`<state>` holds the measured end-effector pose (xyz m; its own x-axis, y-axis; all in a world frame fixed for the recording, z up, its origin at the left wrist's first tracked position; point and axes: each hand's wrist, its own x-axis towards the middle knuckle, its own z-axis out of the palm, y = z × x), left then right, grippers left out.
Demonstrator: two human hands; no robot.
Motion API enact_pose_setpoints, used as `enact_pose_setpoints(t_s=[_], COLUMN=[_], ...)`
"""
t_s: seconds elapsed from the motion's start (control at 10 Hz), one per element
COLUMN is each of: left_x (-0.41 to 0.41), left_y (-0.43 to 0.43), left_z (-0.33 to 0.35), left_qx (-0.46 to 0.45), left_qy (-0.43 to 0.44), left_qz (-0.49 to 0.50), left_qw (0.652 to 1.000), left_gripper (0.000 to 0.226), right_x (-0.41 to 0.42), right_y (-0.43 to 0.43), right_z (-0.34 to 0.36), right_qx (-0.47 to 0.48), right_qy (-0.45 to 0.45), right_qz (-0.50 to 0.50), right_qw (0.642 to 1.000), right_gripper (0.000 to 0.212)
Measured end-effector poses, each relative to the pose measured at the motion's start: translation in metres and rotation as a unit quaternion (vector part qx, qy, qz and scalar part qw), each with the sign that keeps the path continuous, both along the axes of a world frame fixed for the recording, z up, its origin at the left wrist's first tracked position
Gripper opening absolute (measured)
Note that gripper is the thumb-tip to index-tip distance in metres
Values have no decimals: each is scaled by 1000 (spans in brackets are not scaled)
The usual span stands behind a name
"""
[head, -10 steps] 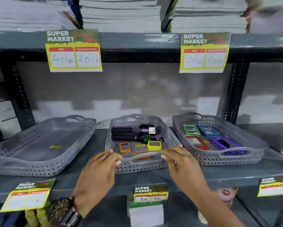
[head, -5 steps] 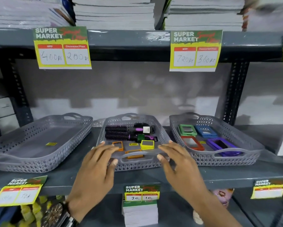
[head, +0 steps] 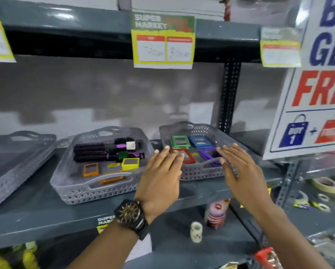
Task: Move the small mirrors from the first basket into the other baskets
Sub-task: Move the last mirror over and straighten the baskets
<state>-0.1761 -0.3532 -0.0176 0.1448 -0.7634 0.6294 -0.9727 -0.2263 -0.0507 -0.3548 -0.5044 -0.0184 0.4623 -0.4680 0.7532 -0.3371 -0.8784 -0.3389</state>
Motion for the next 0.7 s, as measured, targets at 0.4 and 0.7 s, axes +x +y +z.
enact_pose_setpoints(t_s=[0.4, 0.7], left_x=[-13, 6], left_y=[-23, 14], left_z=[2, -8], left_qx=[-23, -65], left_qy=[57, 17], left_qz=[-25, -23], left_qw=[998, 997], left_gripper=[37, 36], right_x=[-5, 2], right_y=[-18, -17], right_z=[2, -4], right_qx=[-24, 14], right_qy=[14, -35], right_qz=[-29, -49], right_qw=[999, 998], right_gripper=[44, 36])
